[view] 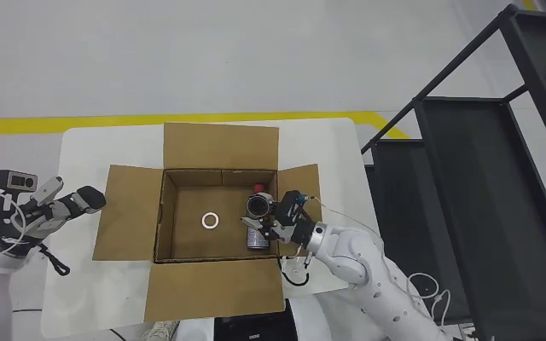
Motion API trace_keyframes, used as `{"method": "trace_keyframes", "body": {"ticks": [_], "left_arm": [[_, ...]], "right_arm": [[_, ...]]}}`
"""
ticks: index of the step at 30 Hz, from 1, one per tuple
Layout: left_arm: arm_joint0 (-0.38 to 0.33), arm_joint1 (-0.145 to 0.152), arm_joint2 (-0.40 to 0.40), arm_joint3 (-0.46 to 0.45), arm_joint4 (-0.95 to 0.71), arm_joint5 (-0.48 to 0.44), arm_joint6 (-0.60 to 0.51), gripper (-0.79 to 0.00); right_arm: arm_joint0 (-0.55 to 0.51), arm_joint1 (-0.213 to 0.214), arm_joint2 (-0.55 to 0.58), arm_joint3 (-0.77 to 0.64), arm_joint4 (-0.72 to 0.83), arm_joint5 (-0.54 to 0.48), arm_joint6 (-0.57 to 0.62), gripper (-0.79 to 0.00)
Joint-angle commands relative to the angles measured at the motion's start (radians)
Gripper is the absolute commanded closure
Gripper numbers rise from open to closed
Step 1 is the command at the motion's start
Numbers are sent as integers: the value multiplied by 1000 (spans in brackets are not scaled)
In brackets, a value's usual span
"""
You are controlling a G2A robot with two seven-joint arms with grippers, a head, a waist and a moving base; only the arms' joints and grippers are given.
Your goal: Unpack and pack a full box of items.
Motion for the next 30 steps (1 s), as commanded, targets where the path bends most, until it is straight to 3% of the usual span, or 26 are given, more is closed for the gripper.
{"method": "trace_keyframes", "body": {"ticks": [1, 7, 16, 23, 30], "left_arm": [[0, 0, 0, 0, 0, 0, 0, -785], [0, 0, 0, 0, 0, 0, 0, -785], [0, 0, 0, 0, 0, 0, 0, -785], [0, 0, 0, 0, 0, 0, 0, -785], [0, 0, 0, 0, 0, 0, 0, -785]], "right_arm": [[41, -5, -41, -11, -24, 11, 53, 0], [246, -49, -214, 67, -40, 125, 201, 0], [488, -141, -440, 376, -52, 239, 172, 0], [584, -193, -513, 566, -33, 240, 147, 0], [634, -217, -529, 644, -34, 228, 187, 0]]}}
